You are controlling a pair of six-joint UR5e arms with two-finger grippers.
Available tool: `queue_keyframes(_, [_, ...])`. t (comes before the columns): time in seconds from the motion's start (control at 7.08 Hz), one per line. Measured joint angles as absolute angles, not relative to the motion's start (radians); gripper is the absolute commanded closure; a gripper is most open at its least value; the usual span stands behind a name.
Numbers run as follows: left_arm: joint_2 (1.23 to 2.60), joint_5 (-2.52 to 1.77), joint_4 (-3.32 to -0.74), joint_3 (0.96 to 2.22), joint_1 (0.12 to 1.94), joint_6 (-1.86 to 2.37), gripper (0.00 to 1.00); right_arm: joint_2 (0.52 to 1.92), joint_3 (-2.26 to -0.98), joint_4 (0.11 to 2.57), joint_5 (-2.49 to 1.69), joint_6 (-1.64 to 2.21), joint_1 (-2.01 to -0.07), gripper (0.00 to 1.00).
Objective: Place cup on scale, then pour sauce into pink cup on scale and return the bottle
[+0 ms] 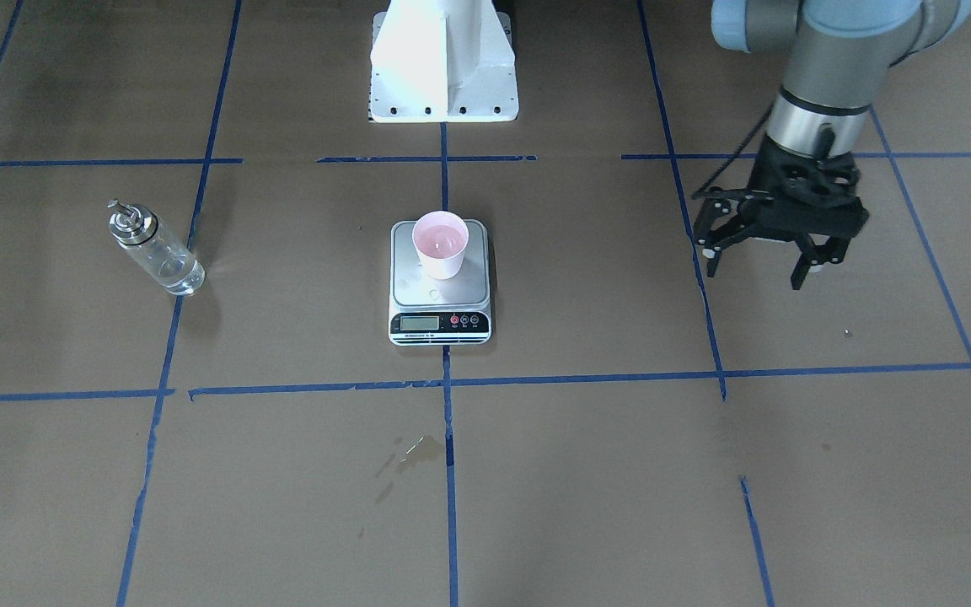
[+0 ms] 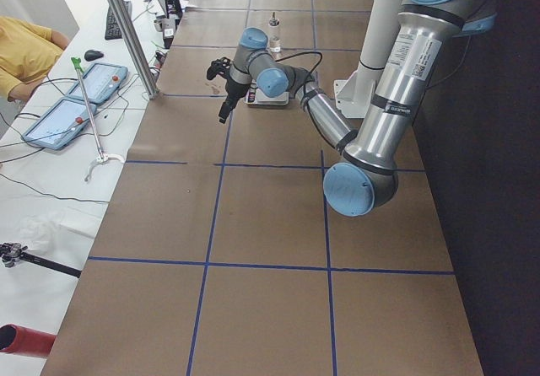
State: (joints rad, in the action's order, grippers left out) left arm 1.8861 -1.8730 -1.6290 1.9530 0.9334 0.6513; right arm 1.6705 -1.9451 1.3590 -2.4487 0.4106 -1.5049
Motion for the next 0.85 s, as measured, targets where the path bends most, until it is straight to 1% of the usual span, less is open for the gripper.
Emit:
queue_keyframes(0.28, [1.816,-1.919,-1.635,1.857,1.065,0.585,0.00,1.667,-2.007,1.360,-2.451,0.515,-1.459,0.00])
queue_keyframes(0.42, [1.787,-1.983,-1.635,1.828,1.158,0.464,0.00,1.663,-2.045,1.361,-2.434,0.581,-1.414,0.00])
queue_keyframes(0.71, [1.706,-2.173,-1.633,1.750,1.352,0.104,0.00,1.659,-2.152,1.363,-2.324,0.765,-1.264,0.00])
queue_keyframes(0.85, [1.665,-2.234,-1.629,1.721,1.416,-0.005,0.00,1.659,-2.206,1.363,-2.236,0.870,-1.158,0.00])
